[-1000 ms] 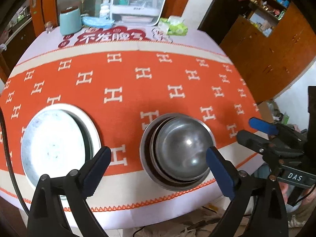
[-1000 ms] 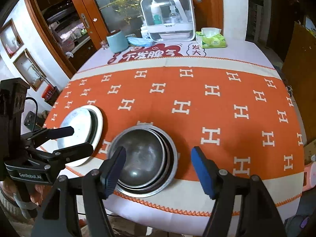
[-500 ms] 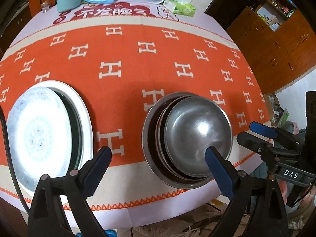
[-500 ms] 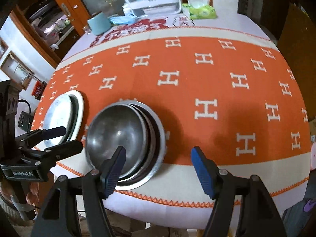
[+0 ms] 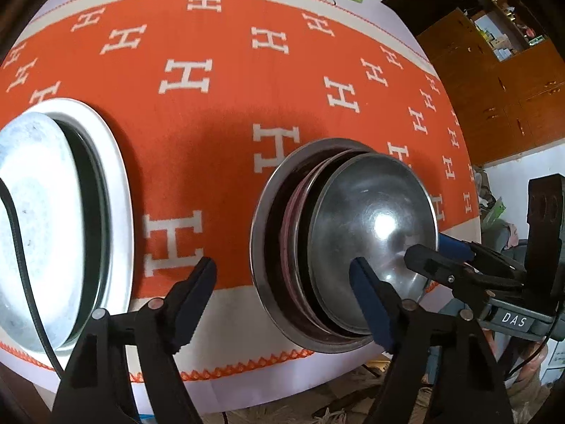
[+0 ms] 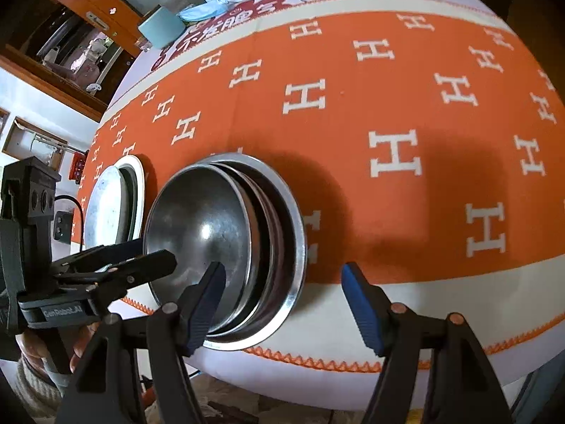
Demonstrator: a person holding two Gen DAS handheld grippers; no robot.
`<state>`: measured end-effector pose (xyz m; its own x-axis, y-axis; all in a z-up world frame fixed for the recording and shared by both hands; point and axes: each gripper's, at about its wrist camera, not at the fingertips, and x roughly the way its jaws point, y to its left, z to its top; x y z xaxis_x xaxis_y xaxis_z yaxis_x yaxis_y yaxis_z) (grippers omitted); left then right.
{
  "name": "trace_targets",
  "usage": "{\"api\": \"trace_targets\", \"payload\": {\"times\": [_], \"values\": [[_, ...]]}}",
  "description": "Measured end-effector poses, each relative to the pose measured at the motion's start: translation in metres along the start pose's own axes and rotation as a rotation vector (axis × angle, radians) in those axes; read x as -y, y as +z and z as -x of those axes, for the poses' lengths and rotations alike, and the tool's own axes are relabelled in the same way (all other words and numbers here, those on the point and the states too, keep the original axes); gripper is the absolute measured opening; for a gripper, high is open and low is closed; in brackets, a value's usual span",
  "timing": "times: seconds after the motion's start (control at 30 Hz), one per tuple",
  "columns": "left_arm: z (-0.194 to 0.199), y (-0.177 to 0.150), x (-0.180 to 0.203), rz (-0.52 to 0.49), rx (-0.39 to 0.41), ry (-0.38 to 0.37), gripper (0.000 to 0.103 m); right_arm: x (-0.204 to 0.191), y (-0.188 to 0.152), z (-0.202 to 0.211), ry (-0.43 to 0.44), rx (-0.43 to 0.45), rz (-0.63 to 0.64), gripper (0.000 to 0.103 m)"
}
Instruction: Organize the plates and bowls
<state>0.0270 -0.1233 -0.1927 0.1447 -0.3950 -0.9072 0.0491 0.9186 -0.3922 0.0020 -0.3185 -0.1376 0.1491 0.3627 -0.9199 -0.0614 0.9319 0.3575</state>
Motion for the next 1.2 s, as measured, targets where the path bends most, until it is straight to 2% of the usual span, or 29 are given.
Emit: {"api": "trace_targets", "payload": {"times": [0.03,0.2,0.27,0.33,0.77,1.2], "values": [[-0.002,0.000,0.000,-0.001,-0.005,0.000,0.072,0.000,0.001,-0.002,0.004,-0.006,-0.003,0.064],[-0.009,0.003,0.001,0.001,-0.030,-0.015,0.059,0.002,0.004,-0.011,0.041,-0.048,-0.024,0.043],[-0.011,0.005,0.001,0.003,-0.039,-0.022,0.047,0.004,0.005,-0.014,0.070,-0.057,-0.040,0.037],[-0.014,0.006,0.001,0.004,-0.051,-0.038,0.040,0.003,0.006,-0.015,0.064,-0.061,-0.041,0.035],[-0.016,0.008,0.013,0.006,-0.050,0.001,0.040,0.003,0.006,-0.015,0.054,-0.088,-0.061,0.030],[0.005,0.001,0.005,0.026,-0.023,0.005,0.040,-0.006,0.010,-0.008,0.039,-0.105,-0.049,0.029]]}}
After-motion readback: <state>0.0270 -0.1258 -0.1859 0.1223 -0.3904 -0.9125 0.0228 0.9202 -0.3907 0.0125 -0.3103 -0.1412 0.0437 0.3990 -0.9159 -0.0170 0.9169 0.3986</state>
